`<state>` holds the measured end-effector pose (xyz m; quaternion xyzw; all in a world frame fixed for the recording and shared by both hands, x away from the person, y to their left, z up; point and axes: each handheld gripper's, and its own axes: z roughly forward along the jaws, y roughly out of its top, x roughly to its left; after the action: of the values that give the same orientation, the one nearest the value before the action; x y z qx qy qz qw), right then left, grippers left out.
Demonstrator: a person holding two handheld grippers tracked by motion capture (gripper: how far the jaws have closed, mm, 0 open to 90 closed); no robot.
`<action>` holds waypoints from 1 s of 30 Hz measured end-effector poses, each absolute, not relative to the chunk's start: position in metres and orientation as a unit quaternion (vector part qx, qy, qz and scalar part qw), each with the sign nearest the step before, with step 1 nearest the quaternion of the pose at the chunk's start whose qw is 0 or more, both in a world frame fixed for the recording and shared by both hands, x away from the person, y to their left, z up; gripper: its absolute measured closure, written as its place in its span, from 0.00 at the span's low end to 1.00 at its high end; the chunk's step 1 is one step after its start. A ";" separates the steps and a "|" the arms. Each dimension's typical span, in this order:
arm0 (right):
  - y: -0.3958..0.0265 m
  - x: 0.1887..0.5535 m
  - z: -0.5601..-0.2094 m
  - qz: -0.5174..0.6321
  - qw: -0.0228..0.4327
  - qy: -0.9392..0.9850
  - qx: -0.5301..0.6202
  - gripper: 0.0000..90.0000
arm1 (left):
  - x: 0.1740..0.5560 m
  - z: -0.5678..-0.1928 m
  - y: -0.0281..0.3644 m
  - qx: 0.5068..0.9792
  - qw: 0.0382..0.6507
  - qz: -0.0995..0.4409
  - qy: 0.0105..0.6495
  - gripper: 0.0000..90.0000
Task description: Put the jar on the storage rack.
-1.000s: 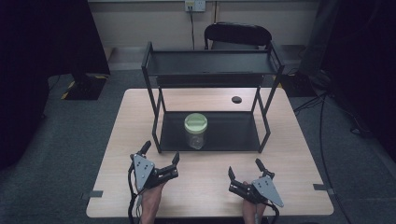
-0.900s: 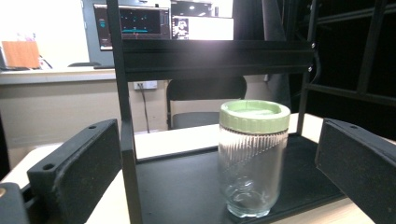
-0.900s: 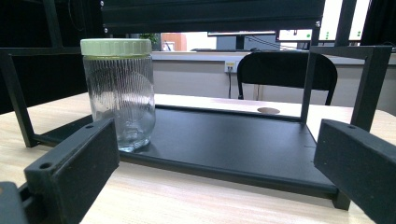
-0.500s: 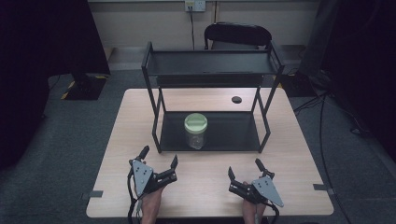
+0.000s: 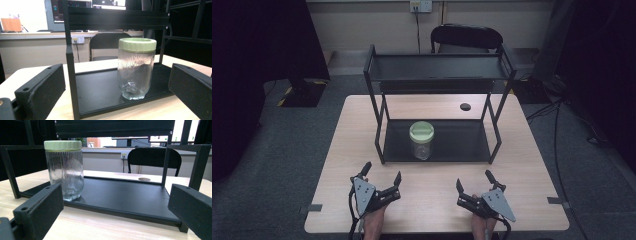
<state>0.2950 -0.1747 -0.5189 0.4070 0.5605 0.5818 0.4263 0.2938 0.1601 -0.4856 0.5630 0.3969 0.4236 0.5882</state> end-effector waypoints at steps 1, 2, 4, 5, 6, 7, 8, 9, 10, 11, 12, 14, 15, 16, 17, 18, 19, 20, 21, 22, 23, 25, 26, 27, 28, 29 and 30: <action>-0.175 0.295 -0.519 0.582 0.426 0.560 0.407 0.00 | 0.294 -0.487 0.160 0.563 0.588 0.425 0.397 0.00; -0.175 0.295 -0.519 0.582 0.426 0.560 0.407 0.00 | 0.294 -0.487 0.160 0.562 0.587 0.425 0.398 0.00; -0.175 0.295 -0.519 0.582 0.426 0.560 0.407 0.00 | 0.294 -0.490 0.159 0.564 0.585 0.425 0.398 0.00; -0.175 0.295 -0.519 0.582 0.426 0.560 0.407 0.00 | 0.294 -0.491 0.159 0.564 0.585 0.425 0.398 0.00; -0.175 0.295 -0.519 0.582 0.426 0.560 0.407 0.00 | 0.293 -0.493 0.159 0.564 0.585 0.426 0.399 0.00; -0.175 0.295 -0.519 0.582 0.426 0.560 0.407 0.00 | 0.293 -0.495 0.158 0.565 0.583 0.426 0.398 0.00; -0.175 0.295 -0.519 0.582 0.426 0.560 0.407 0.00 | 0.293 -0.497 0.158 0.566 0.583 0.425 0.399 0.00; -0.175 0.295 -0.519 0.582 0.426 0.560 0.407 0.00 | 0.293 -0.499 0.158 0.567 0.581 0.425 0.400 0.00; -0.175 0.295 -0.519 0.582 0.426 0.560 0.407 0.00 | 0.293 -0.500 0.159 0.564 0.582 0.426 0.401 0.00; -0.175 0.295 -0.519 0.582 0.426 0.560 0.407 0.00 | 0.293 -0.502 0.160 0.563 0.580 0.428 0.404 0.00; -0.175 0.295 -0.519 0.582 0.426 0.560 0.407 0.00 | 0.293 -0.503 0.161 0.559 0.581 0.429 0.407 0.00; -0.175 0.295 -0.519 0.582 0.426 0.560 0.407 0.00 | 0.292 -0.504 0.163 0.553 0.585 0.432 0.406 0.00; -0.175 0.295 -0.519 0.582 0.426 0.560 0.407 0.00 | 0.292 -0.505 0.163 0.553 0.583 0.434 0.406 0.00; -0.175 0.295 -0.519 0.582 0.426 0.560 0.407 0.00 | 0.292 -0.506 0.164 0.552 0.584 0.434 0.407 0.00; -0.175 0.295 -0.519 0.582 0.426 0.561 0.407 0.00 | 0.292 -0.507 0.164 0.551 0.584 0.434 0.408 0.00; -0.175 0.295 -0.519 0.582 0.426 0.561 0.407 0.00 | 0.292 -0.509 0.164 0.551 0.584 0.434 0.409 0.00; -0.175 0.295 -0.519 0.582 0.426 0.560 0.407 0.00 | 0.292 -0.509 0.165 0.552 0.583 0.433 0.410 0.00; -0.175 0.295 -0.519 0.582 0.426 0.560 0.407 0.00 | 0.292 -0.510 0.165 0.552 0.582 0.432 0.411 0.00; -0.175 0.295 -0.519 0.582 0.426 0.561 0.407 0.00 | 0.291 -0.511 0.165 0.553 0.580 0.434 0.411 0.00; -0.175 0.295 -0.519 0.582 0.426 0.561 0.407 0.00 | 0.291 -0.512 0.164 0.553 0.579 0.436 0.412 0.00; -0.175 0.295 -0.519 0.582 0.426 0.561 0.407 0.00 | 0.291 -0.513 0.164 0.553 0.577 0.437 0.412 0.00; -0.175 0.295 -0.519 0.582 0.426 0.560 0.407 0.00 | 0.291 -0.514 0.164 0.553 0.578 0.438 0.411 0.00; -0.175 0.295 -0.519 0.582 0.426 0.561 0.407 0.00 | 0.291 -0.516 0.164 0.554 0.575 0.439 0.411 0.00; -0.175 0.295 -0.519 0.582 0.426 0.561 0.406 0.00 | 0.291 -0.517 0.164 0.555 0.574 0.438 0.413 0.00; -0.175 0.295 -0.519 0.582 0.426 0.561 0.406 0.00 | 0.291 -0.518 0.164 0.556 0.573 0.438 0.413 0.00; -0.175 0.295 -0.519 0.582 0.426 0.561 0.407 0.00 | 0.292 -0.520 0.163 0.558 0.570 0.439 0.414 0.00; -0.175 0.295 -0.519 0.582 0.426 0.561 0.407 0.00 | 0.292 -0.520 0.163 0.557 0.570 0.439 0.414 0.00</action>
<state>0.2949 -0.1748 -0.5189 0.4066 0.5609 0.5820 0.4258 0.2917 0.1632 -0.5201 0.5575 0.4145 0.4389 0.5699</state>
